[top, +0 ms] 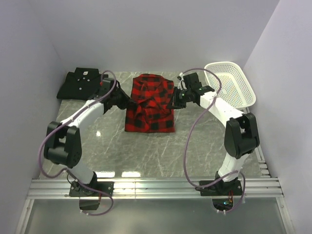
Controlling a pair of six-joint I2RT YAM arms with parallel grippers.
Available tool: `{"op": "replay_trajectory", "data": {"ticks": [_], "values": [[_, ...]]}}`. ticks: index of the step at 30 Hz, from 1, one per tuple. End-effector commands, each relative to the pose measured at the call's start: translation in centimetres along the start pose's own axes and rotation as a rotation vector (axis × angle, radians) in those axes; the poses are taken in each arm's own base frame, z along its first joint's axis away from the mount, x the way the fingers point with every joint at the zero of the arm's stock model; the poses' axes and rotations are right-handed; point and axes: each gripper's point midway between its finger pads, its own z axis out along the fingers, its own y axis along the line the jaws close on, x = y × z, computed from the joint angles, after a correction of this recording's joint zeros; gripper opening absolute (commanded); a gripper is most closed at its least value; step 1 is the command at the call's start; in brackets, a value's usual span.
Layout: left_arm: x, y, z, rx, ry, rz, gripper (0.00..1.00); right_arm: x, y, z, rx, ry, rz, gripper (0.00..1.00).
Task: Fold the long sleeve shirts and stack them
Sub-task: Fold the shirt
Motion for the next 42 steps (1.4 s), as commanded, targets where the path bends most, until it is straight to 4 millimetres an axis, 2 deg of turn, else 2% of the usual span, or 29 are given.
{"op": "replay_trajectory", "data": {"ticks": [1,3,8,14,18,25,30,33,34,35,37,38,41,42], "values": [[-3.0,-2.0,1.5,0.042,-0.072,0.042,0.01,-3.4,-0.3,0.7,-0.012,-0.080,-0.033,0.00],[-3.6,-2.0,2.2,0.041,-0.078,0.042,0.01,-4.1,-1.1,1.6,-0.014,-0.082,-0.011,0.00],[-4.3,-0.2,4.7,-0.001,-0.086,0.027,0.02,-5.9,-2.9,3.8,0.016,-0.108,-0.009,0.00],[-5.3,0.8,7.4,-0.012,-0.123,0.052,0.04,-6.2,-5.7,6.5,0.048,-0.100,0.022,0.02],[-5.7,1.2,8.9,-0.009,-0.131,0.067,0.07,-6.5,-7.3,7.5,0.065,-0.101,0.046,0.05],[-6.5,0.4,10.4,0.035,-0.171,0.127,0.17,-6.9,-8.5,8.1,0.077,-0.119,0.061,0.09],[-6.7,0.0,10.9,0.056,-0.187,0.187,0.25,-8.0,-8.6,7.1,0.104,-0.163,0.055,0.18],[-7.1,-0.7,10.5,0.070,-0.211,0.216,0.35,-9.0,-7.8,5.5,0.115,-0.214,0.020,0.37],[-7.3,-0.9,10.2,0.078,-0.221,0.220,0.39,-9.3,-7.7,5.0,0.120,-0.229,0.009,0.46],[-7.4,-1.2,9.9,0.089,-0.227,0.220,0.47,-9.9,-6.9,3.8,0.118,-0.257,-0.020,0.48],[-7.7,-2.2,9.1,0.128,-0.255,0.227,0.57,-10.3,-6.5,2.5,0.142,-0.276,-0.039,0.55],[-7.8,-2.5,8.7,0.133,-0.267,0.229,0.71,-10.9,-5.7,1.1,0.145,-0.310,-0.065,0.57],[-8.6,-3.8,7.3,0.148,-0.303,0.236,0.89,-11.2,-3.9,-1.4,0.144,-0.370,-0.122,0.62],[-8.9,-4.7,6.4,0.166,-0.319,0.240,0.91,-11.0,-3.0,-1.7,0.129,-0.377,-0.145,0.62]]}}
